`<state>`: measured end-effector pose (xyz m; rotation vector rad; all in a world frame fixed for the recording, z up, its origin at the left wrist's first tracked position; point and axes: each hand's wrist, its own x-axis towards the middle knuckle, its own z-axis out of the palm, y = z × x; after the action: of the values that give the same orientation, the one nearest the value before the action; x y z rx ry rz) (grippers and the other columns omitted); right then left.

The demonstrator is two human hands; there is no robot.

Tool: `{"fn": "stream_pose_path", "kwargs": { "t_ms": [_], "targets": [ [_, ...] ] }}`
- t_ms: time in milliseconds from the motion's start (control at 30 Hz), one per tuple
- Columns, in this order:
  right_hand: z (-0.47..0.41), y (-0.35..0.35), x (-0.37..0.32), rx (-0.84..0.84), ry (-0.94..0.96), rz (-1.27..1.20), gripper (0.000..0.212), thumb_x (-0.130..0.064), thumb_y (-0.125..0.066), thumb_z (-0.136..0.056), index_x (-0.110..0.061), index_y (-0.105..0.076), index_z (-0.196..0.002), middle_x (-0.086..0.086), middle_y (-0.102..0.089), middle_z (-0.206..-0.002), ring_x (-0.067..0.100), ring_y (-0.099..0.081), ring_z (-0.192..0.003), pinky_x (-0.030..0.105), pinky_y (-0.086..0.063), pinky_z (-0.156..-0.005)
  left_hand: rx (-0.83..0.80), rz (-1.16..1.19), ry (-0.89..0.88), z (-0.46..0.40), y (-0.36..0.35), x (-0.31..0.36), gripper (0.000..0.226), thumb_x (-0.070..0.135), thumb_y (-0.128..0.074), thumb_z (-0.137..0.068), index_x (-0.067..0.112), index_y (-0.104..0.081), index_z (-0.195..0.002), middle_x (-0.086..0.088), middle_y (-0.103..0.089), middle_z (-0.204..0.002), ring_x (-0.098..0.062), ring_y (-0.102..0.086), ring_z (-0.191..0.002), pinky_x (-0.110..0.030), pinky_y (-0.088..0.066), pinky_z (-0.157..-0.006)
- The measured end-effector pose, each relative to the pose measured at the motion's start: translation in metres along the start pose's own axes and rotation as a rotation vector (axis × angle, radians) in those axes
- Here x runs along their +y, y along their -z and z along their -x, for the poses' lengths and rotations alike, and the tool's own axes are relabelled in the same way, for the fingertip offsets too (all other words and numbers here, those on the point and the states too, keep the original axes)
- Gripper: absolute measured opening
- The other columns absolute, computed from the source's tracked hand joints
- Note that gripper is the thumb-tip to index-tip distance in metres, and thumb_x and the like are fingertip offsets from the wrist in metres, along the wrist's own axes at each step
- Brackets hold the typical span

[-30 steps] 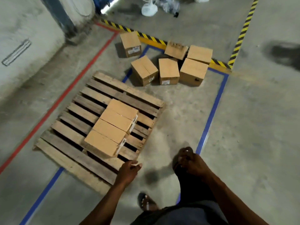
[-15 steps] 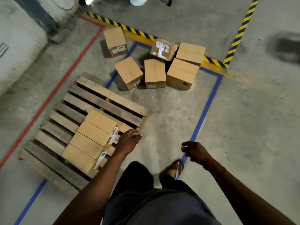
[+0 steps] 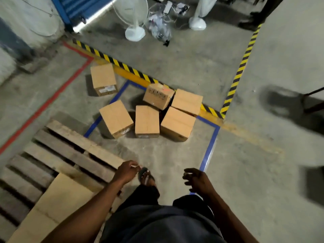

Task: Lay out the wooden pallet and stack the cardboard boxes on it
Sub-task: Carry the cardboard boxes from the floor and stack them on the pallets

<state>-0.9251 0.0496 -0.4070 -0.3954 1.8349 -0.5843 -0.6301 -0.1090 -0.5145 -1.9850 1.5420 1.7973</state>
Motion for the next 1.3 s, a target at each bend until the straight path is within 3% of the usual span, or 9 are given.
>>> {"fn": "stream_pose_path", "kwargs": {
  "t_ms": [133,433,567,800,933,1033,1133,1233,1300],
  "targets": [
    [-0.056,0.019,-0.063,-0.023,0.047,0.003,0.025,-0.028,-0.071,-0.095,-0.02,-0.072,-0.119,0.007,-0.079,-0.1,0.023,-0.075,-0.083,0.049,-0.059,-0.083,-0.008,0.019,0.001,-0.032,0.022,0.103,0.021,0.038,-0.079,-0.092,0.024,-0.072,-0.107,-0.003,-0.075,-0.109,-0.027,-0.074,-0.098,-0.044,-0.061,-0.089],
    [-0.235,0.042,-0.156,-0.211,-0.108,0.031,0.009,-0.018,-0.073,-0.087,-0.024,-0.08,-0.088,0.022,-0.077,-0.094,0.028,-0.071,-0.075,0.036,-0.055,-0.065,0.094,0.095,0.106,-0.137,0.03,0.181,0.038,0.055,-0.08,-0.081,0.028,-0.074,-0.106,-0.002,-0.077,-0.111,-0.022,-0.076,-0.097,-0.048,-0.062,-0.093],
    [-0.338,0.061,-0.166,-0.202,-0.243,0.08,0.013,-0.01,-0.067,-0.094,-0.013,-0.076,-0.103,0.026,-0.076,-0.097,0.028,-0.068,-0.074,0.033,-0.052,-0.062,0.116,0.024,0.195,-0.174,0.014,0.21,0.049,0.057,-0.076,-0.081,0.025,-0.076,-0.118,-0.001,-0.079,-0.11,-0.021,-0.076,-0.097,-0.045,-0.062,-0.091],
    [-0.531,0.075,-0.102,-0.056,-0.407,0.088,0.034,-0.044,-0.066,-0.068,-0.027,-0.075,-0.097,0.011,-0.078,-0.101,0.027,-0.067,-0.083,0.035,-0.047,-0.069,-0.081,-0.125,0.18,-0.36,-0.072,0.227,0.037,0.042,-0.074,-0.094,0.026,-0.07,-0.126,0.007,-0.071,-0.112,-0.015,-0.068,-0.107,-0.03,-0.054,-0.087],
    [-0.642,0.06,-0.018,0.071,-0.44,0.059,0.041,-0.036,-0.081,-0.085,-0.019,-0.066,-0.12,0.006,-0.072,-0.098,0.023,-0.062,-0.088,0.041,-0.047,-0.081,-0.052,-0.136,0.164,-0.521,-0.135,0.202,0.071,0.052,-0.078,-0.084,0.022,-0.056,-0.145,-0.001,-0.065,-0.139,-0.025,-0.064,-0.125,-0.043,-0.052,-0.108],
    [-0.705,0.042,0.045,0.195,-0.489,0.018,0.065,-0.044,-0.083,-0.075,-0.014,-0.059,-0.127,0.007,-0.066,-0.104,0.026,-0.061,-0.092,0.04,-0.051,-0.076,0.015,-0.107,0.166,-0.609,-0.171,0.185,0.096,0.04,-0.076,-0.082,0.021,-0.028,-0.164,-0.007,-0.043,-0.163,-0.028,-0.049,-0.144,-0.041,-0.041,-0.12],
    [-0.74,0.03,0.074,0.282,-0.498,-0.112,0.052,-0.042,-0.08,-0.073,-0.013,-0.068,-0.114,0.005,-0.069,-0.1,0.019,-0.059,-0.084,0.034,-0.047,-0.075,0.086,-0.195,0.115,-0.648,-0.192,0.173,0.081,0.024,-0.072,-0.089,0.012,-0.035,-0.161,-0.012,-0.043,-0.16,-0.029,-0.045,-0.144,-0.033,-0.038,-0.114],
    [-0.736,0.027,0.065,0.354,-0.51,-0.274,0.012,-0.024,-0.075,-0.089,-0.018,-0.071,-0.098,-0.006,-0.064,-0.088,0.015,-0.058,-0.087,0.038,-0.047,-0.09,0.009,-0.24,0.12,-0.649,-0.199,0.162,0.063,0.028,-0.073,-0.09,0.017,-0.054,-0.149,-0.009,-0.056,-0.145,-0.027,-0.054,-0.135,-0.03,-0.045,-0.107],
    [-0.717,0.034,0.058,0.358,-0.531,-0.272,0.007,-0.02,-0.071,-0.092,-0.023,-0.074,-0.098,-0.005,-0.068,-0.094,0.021,-0.061,-0.1,0.039,-0.046,-0.097,-0.065,-0.227,0.121,-0.635,-0.197,0.158,0.075,0.032,-0.079,-0.086,0.016,-0.047,-0.152,-0.01,-0.051,-0.15,-0.027,-0.053,-0.137,-0.031,-0.044,-0.11]
  ]
}}
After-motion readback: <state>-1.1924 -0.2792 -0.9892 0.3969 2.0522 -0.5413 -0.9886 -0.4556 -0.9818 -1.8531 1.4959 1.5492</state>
